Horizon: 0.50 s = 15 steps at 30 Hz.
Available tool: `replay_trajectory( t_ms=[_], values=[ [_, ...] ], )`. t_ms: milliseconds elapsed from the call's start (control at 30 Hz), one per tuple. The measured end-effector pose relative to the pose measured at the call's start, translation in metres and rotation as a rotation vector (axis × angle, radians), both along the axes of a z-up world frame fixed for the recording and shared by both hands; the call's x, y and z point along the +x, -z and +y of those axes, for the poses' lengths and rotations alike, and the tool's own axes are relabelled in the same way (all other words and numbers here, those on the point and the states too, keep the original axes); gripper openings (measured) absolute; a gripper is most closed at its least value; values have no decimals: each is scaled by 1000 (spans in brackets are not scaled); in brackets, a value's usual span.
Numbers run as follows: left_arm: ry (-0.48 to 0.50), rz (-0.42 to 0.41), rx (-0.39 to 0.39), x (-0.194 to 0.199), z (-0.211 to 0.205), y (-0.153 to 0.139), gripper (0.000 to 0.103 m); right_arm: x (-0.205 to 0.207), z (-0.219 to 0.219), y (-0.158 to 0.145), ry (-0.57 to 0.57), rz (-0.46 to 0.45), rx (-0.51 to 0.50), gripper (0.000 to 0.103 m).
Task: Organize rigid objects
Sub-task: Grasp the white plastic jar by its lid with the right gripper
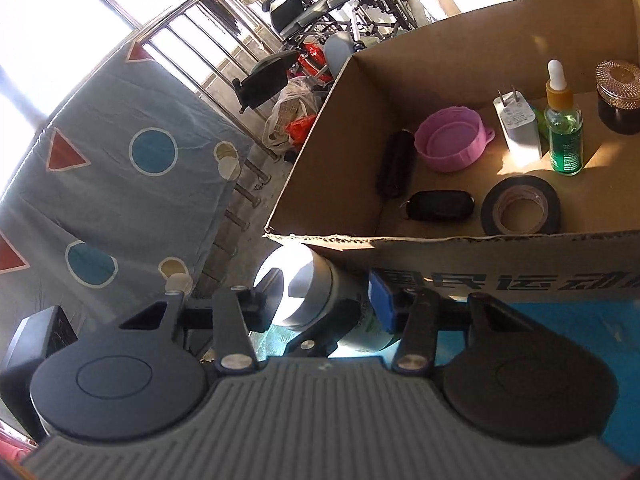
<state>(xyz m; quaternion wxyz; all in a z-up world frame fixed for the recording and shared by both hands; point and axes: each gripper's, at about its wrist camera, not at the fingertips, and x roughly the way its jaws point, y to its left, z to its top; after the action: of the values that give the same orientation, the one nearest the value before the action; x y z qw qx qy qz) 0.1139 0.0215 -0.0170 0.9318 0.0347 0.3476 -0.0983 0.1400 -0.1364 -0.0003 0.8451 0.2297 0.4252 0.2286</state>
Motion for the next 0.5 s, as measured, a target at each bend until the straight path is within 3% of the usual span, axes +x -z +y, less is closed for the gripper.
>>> replay_trajectory(
  t_ms=[100, 233, 500],
  values=[
    [18, 2, -13, 1, -3, 2, 55, 7, 0, 3, -1, 2, 23, 41],
    [22, 0, -7, -2, -7, 2, 54, 9, 1, 0, -13, -6, 21, 35],
    [78, 29, -34, -13, -25, 1, 54, -10, -17, -3, 9, -5, 4, 34]
  ],
)
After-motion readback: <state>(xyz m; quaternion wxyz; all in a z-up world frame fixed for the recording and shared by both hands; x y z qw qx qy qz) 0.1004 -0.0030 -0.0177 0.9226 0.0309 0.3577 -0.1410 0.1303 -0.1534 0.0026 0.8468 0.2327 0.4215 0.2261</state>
